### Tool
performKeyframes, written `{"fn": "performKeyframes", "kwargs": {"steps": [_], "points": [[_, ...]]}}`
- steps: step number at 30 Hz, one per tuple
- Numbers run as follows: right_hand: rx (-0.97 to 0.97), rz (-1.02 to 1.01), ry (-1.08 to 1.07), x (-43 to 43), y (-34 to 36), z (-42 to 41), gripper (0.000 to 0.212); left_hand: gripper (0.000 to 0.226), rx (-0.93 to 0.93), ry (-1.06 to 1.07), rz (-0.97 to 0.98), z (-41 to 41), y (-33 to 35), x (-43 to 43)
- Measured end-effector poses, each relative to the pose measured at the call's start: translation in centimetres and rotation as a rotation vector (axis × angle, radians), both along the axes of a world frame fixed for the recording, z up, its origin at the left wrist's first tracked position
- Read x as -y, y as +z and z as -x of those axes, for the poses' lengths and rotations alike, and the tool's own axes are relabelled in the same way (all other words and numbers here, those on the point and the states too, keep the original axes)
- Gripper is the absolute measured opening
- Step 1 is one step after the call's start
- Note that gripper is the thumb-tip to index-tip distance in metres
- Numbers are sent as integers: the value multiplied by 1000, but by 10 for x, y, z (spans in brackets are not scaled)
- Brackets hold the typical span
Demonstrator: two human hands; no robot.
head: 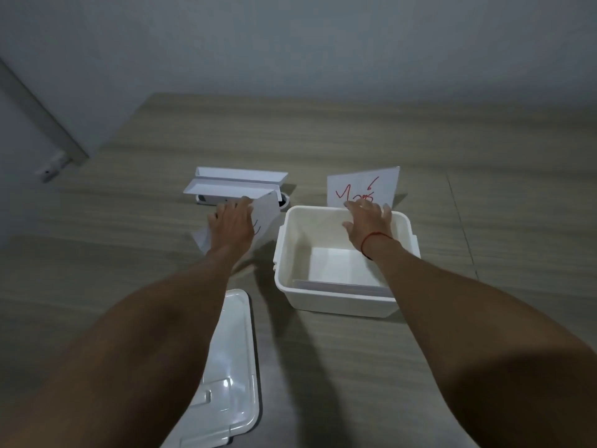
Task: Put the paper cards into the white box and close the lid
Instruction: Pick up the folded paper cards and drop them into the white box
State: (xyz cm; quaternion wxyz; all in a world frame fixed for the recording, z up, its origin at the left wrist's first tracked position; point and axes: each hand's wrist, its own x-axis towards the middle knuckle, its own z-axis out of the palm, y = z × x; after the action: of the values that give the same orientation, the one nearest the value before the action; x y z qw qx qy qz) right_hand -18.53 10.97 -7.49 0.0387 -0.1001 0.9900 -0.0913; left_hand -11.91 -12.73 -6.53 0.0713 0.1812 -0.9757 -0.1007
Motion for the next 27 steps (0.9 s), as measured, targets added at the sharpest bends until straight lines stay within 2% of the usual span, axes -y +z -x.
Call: {"fn": "performKeyframes", "kwargs": {"steps": [4, 8, 12, 14, 21, 27], "points": [[75, -8, -220, -24, 24, -25, 55, 37, -141, -40, 66, 3, 48, -7], [217, 120, -429, -44, 40, -55, 55, 34, -283, -127, 27, 5, 86, -37], [341, 167, -488, -59, 44, -82, 54, 34, -350, -281, 2, 2, 104, -81], [358, 178, -475, -66, 44, -95, 46, 33, -343, -355, -6, -6, 97, -102], [278, 264, -540, -73, 44, -114, 38, 36, -149, -566, 4, -37, 50, -141], [259, 360, -635, -72, 40, -120, 38, 42, 277, -652, 27, -65, 15, -135]]}}
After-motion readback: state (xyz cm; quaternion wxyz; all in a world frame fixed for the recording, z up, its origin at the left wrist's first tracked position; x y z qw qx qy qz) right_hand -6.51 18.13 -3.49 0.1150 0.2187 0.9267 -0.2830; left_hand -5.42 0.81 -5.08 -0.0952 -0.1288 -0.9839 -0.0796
